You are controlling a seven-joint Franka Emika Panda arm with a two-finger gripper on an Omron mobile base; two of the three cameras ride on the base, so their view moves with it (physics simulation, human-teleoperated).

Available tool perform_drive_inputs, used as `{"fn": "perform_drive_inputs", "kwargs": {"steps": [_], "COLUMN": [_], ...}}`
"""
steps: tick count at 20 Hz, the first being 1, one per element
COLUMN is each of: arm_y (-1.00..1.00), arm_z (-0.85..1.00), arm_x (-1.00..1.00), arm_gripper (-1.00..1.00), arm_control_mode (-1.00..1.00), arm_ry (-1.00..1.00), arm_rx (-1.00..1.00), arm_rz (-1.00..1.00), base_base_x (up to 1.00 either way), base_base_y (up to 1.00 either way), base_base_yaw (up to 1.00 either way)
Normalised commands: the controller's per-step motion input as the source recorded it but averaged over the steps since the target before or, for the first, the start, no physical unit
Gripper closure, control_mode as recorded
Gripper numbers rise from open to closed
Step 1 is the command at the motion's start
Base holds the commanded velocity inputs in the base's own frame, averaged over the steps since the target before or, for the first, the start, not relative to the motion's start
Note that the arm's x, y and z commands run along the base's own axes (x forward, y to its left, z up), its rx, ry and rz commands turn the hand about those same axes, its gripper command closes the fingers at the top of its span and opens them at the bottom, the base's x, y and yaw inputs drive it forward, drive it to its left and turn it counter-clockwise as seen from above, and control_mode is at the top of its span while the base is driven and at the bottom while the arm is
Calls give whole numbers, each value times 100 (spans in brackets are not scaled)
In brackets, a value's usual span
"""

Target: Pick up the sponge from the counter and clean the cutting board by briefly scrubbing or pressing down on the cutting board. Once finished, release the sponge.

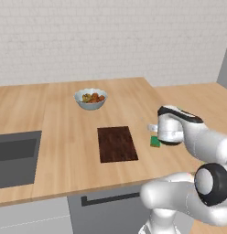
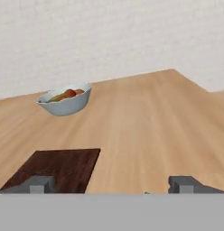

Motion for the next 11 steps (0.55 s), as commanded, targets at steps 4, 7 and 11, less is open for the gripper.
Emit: {"fn": "perform_drive_inputs", "kwargs": {"steps": [4,7,11], "arm_y": [18,0,0], "arm_z": [100,100,100], "arm_x": [-74,-61,-45], "arm_gripper": [-100,-100,-100], "arm_control_mode": [-100,-100,-100], "arm_ry": [-31,-38,-41], "arm_rx": [9,0,0], "arm_rz": [13,12,16], "base_base_x": [0,0,0], "base_base_y": [0,0,0], "base_base_yaw": [0,0,0]}}
